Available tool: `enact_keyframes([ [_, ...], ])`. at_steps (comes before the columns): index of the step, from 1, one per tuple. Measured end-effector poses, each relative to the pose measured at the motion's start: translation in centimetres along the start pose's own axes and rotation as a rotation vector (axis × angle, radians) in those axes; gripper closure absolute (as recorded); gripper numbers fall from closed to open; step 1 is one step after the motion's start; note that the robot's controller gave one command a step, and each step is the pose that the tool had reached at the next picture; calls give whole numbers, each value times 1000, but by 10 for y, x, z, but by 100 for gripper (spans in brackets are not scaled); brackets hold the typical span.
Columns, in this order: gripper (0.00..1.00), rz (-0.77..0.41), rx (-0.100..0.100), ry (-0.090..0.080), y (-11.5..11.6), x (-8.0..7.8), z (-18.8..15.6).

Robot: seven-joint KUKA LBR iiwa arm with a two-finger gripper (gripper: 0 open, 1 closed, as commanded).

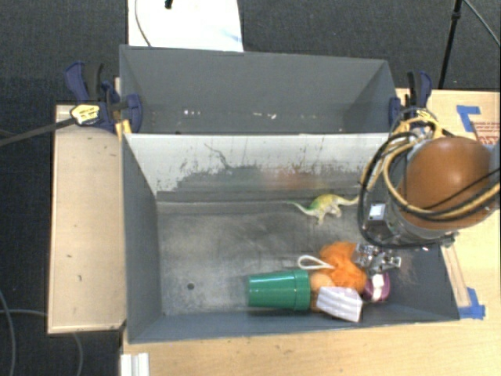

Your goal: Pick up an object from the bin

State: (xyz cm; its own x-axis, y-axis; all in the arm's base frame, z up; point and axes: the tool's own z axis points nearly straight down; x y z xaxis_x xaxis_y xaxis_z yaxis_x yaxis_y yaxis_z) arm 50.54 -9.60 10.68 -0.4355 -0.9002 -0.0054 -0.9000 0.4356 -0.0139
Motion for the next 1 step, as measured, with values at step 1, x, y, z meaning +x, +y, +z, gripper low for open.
enact_keyframes([
  [1, 100, -93, -10, 6, 3, -52, -8],
])
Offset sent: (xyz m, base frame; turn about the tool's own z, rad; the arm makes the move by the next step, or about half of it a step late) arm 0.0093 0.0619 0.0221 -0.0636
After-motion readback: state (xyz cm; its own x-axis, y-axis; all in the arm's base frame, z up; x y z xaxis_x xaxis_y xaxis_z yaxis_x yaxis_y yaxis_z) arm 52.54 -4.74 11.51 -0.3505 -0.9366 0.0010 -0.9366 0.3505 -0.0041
